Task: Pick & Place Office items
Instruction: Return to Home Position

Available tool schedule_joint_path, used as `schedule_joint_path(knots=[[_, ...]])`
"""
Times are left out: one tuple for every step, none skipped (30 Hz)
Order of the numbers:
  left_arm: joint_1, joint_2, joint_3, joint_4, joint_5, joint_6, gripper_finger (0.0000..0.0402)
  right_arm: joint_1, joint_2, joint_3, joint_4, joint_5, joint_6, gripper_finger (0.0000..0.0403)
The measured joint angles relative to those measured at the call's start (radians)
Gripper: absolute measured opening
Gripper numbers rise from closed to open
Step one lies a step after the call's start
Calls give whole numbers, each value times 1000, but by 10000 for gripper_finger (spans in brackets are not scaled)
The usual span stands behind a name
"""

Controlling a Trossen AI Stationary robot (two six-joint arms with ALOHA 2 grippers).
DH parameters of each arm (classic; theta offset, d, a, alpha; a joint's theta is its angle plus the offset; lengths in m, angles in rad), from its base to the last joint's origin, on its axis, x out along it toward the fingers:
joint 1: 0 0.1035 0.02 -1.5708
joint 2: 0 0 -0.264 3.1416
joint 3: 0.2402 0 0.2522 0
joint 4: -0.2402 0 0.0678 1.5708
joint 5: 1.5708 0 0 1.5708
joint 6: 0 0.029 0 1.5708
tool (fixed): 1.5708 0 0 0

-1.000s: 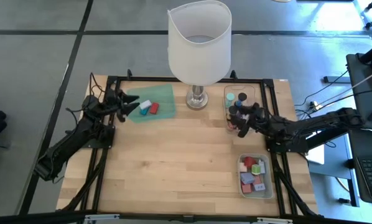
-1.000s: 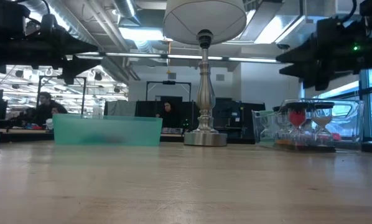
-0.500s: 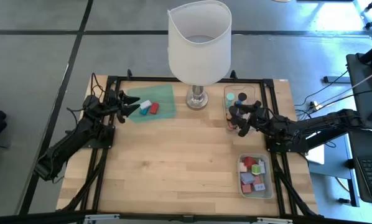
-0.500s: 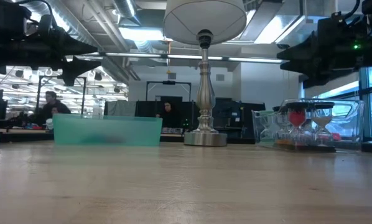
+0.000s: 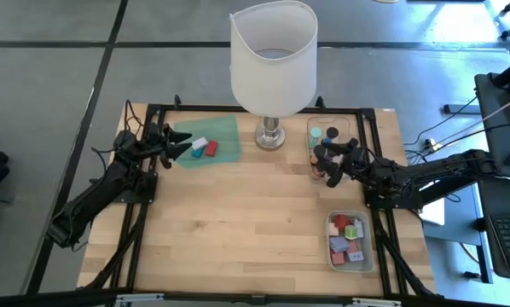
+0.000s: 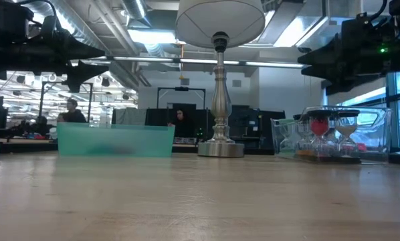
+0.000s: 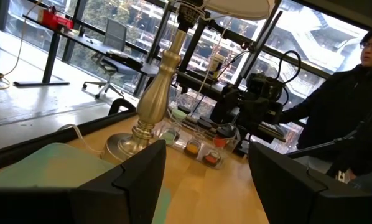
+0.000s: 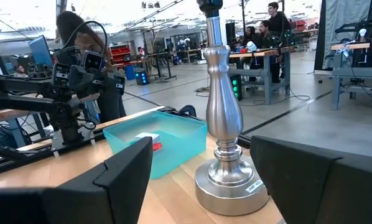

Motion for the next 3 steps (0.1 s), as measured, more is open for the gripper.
schedule_joint_path(knots=[[0, 0, 0, 0, 0, 0, 226, 0, 0, 0, 0, 0, 0, 274], [0, 0, 0, 0, 0, 0, 226, 0, 0, 0, 0, 0, 0, 274], [0, 0, 0, 0, 0, 0, 226, 0, 0, 0, 0, 0, 0, 274]])
